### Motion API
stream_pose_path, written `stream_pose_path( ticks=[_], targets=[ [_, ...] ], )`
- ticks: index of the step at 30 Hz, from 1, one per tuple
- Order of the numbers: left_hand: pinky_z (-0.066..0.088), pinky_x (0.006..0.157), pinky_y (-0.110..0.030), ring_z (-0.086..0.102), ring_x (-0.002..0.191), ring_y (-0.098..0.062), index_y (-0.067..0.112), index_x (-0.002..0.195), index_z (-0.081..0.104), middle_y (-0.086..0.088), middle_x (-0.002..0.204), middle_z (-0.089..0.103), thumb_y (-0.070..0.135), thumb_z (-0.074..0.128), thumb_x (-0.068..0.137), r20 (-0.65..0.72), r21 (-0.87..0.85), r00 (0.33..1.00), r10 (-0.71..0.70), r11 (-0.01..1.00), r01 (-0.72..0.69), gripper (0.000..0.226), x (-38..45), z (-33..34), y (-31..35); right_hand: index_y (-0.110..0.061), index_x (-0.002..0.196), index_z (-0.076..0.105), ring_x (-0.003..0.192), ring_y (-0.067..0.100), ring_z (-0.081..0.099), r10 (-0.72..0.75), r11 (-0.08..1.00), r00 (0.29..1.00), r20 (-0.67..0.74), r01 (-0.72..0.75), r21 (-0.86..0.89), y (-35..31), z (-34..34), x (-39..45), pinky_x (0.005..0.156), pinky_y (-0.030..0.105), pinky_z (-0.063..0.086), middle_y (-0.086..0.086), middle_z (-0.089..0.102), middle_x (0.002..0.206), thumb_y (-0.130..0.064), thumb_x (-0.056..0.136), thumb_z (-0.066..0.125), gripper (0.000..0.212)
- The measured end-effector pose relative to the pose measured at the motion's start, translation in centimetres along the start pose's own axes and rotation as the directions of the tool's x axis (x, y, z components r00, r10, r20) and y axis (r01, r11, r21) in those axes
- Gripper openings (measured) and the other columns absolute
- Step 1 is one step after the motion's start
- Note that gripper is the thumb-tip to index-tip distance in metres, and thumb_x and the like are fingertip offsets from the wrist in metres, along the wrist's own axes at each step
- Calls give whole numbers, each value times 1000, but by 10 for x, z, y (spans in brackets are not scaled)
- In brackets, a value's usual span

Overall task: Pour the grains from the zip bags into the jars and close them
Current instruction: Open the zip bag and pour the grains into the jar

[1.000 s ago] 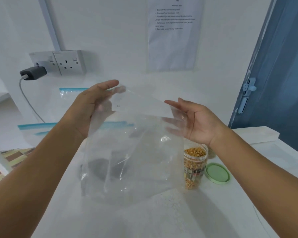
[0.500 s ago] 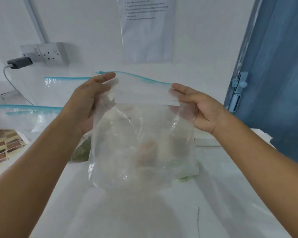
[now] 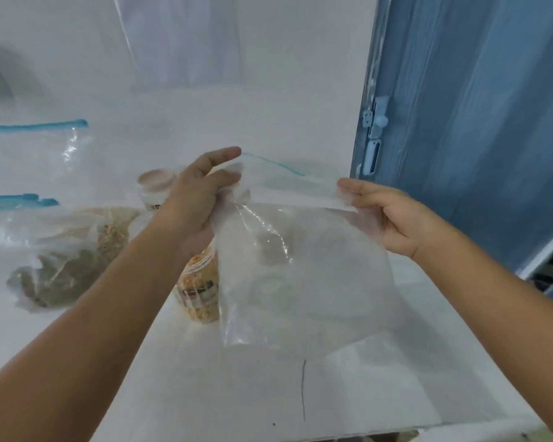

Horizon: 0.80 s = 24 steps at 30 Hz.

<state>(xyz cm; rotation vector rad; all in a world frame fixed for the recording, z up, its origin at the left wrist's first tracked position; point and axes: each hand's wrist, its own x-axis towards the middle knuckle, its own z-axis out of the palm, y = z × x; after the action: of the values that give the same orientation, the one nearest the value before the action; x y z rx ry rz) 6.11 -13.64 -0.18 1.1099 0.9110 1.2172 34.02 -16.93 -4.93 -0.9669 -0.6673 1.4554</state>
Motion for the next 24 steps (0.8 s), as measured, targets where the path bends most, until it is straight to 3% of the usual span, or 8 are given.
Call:
stream_pose_path(
  ticks=[4, 9, 11, 14, 17, 20, 22, 24],
  targets=[
    [60, 71, -30, 67, 67, -13, 15, 130, 65, 1, 98, 77, -4, 54, 102, 103, -43, 992, -67, 997, 72, 36, 6, 34, -32, -5, 137, 64, 122, 21, 68, -17, 996, 994, -103, 7, -93, -13, -53, -9, 76, 26, 62, 7, 67, 138, 7, 98, 53, 43],
    [58, 68, -31, 64, 75, -15, 16, 120, 69, -2, 103, 70, -3, 54, 102, 166, -166, 980, -110, 977, 138, 30, 15, 83, -66, -11, 140, 63, 122, 21, 67, -69, 989, 986, -152, 48, -138, -45, -106, -16, 93, 32, 59, 4, 70, 135, -1, 100, 54, 42],
    [55, 76, -34, 61, 80, -15, 17, 121, 69, -2, 101, 70, 1, 59, 101, 150, -95, 975, -164, 979, 180, 27, 21, 92, -94, -8, 138, 64, 113, 23, 70, -6, 991, 981, -195, -21, -134, -36, -125, -14, 87, 33, 62, 7, 70, 134, -3, 100, 55, 39],
    [55, 93, -46, 60, 81, -18, 19, 120, 69, -11, 110, 72, -2, 61, 100, 122, 32, 943, -308, 951, 307, 31, 21, 94, -136, -2, 131, 68, 84, 17, 77, 87, 979, 952, -295, -136, -153, -10, -156, -12, 62, 29, 64, 9, 71, 127, -4, 99, 62, 32],
    [54, 102, -50, 58, 73, -12, 22, 117, 71, -11, 105, 68, 0, 64, 99, 106, 247, 909, -403, 896, 369, 29, 19, 94, -168, -1, 122, 73, 77, 19, 78, 129, 953, 928, -351, -214, -215, 10, -183, -8, 57, 31, 62, 14, 73, 125, 2, 95, 67, 27],
    [60, 88, -41, 52, 56, -8, 20, 117, 72, -8, 98, 68, 3, 67, 98, 128, 381, 848, -514, 815, 436, 26, 18, 90, -190, -5, 114, 76, 82, 26, 73, 135, 926, 919, -369, -250, -283, 22, -199, -6, 60, 37, 65, 20, 73, 123, 7, 95, 65, 24],
    [55, 68, -28, 53, 64, -13, 20, 116, 73, -10, 95, 67, 6, 69, 97, 121, 479, 828, -547, 763, 434, 25, 21, 87, -198, -7, 111, 77, 89, 30, 69, 134, 914, 913, -385, -264, -309, 25, -204, -3, 67, 39, 65, 23, 72, 124, 5, 95, 66, 22],
    [49, 63, -23, 55, 67, -16, 21, 114, 73, -12, 93, 68, 7, 71, 96, 89, 557, 837, -540, 724, 408, 23, 28, 86, -200, -6, 110, 77, 96, 32, 69, 151, 920, 904, -401, -277, -278, 28, -209, 0, 69, 45, 65, 24, 71, 125, -1, 94, 71, 18]
  ],
)
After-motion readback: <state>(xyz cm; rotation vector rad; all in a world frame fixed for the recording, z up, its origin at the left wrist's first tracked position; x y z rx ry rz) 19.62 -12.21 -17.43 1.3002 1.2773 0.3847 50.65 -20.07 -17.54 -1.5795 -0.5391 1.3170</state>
